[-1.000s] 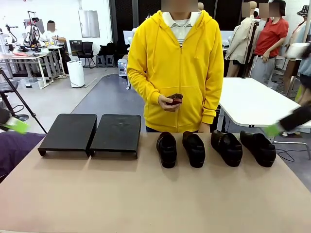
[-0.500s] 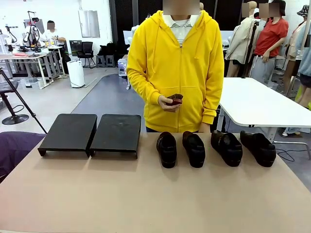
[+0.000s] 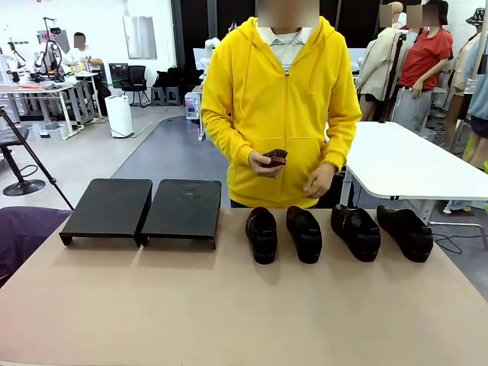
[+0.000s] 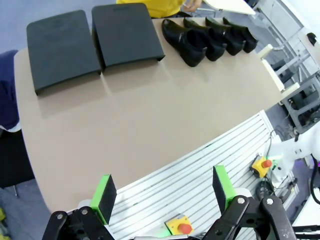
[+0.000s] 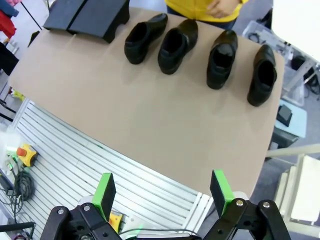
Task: Organize the shoes by placing them on the stand.
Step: Pick up one Shoe and place it in the middle of the table.
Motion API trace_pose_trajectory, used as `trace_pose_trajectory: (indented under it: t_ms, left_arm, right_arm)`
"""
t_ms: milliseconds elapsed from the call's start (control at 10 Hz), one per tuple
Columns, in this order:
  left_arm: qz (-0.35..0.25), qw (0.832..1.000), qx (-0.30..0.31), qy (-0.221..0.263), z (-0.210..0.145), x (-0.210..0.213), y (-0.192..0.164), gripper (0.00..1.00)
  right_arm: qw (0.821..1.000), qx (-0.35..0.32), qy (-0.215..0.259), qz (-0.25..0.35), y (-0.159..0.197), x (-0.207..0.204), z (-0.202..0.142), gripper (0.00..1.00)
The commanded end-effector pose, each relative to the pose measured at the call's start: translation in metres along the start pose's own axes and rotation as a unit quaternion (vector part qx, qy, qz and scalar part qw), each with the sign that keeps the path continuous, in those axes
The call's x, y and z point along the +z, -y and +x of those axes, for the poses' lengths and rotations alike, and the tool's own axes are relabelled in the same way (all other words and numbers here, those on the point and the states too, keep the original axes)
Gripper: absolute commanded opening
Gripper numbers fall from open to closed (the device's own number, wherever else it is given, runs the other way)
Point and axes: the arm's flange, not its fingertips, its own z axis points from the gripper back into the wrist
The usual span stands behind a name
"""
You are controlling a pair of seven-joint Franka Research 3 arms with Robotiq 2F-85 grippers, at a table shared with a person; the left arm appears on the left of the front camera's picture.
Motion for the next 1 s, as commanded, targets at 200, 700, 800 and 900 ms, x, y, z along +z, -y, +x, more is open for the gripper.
trace_pose_trajectory:
  t_ms: [200,700,800,900]
  left_arm:
    - [-0.01,1.0,-0.005,0.002,-0.001,0.002,-0.001,1.0]
    - [-0.01,1.0,-0.005,0.002,-0.001,0.002,-0.001,1.0]
    - [-0.01,1.0,-0.005,0.002,-0.001,0.002,-0.001,1.0]
    - [-0.01,1.0,-0.005,0.002,-0.001,0.002,-0.001,1.0]
  right_arm:
    - [1.0,0.011,0.002,0.011,0.0,0.0,0.0,1.0]
    - [0.999,-0.02,-0.022,-0.024,-0.008,-0.047,0.057,1.0]
    - [0.999,-0.013,-0.037,-0.02,-0.013,-0.073,0.078,1.0]
    - [0.998,-0.013,-0.048,-0.034,-0.019,-0.095,0.096,1.0]
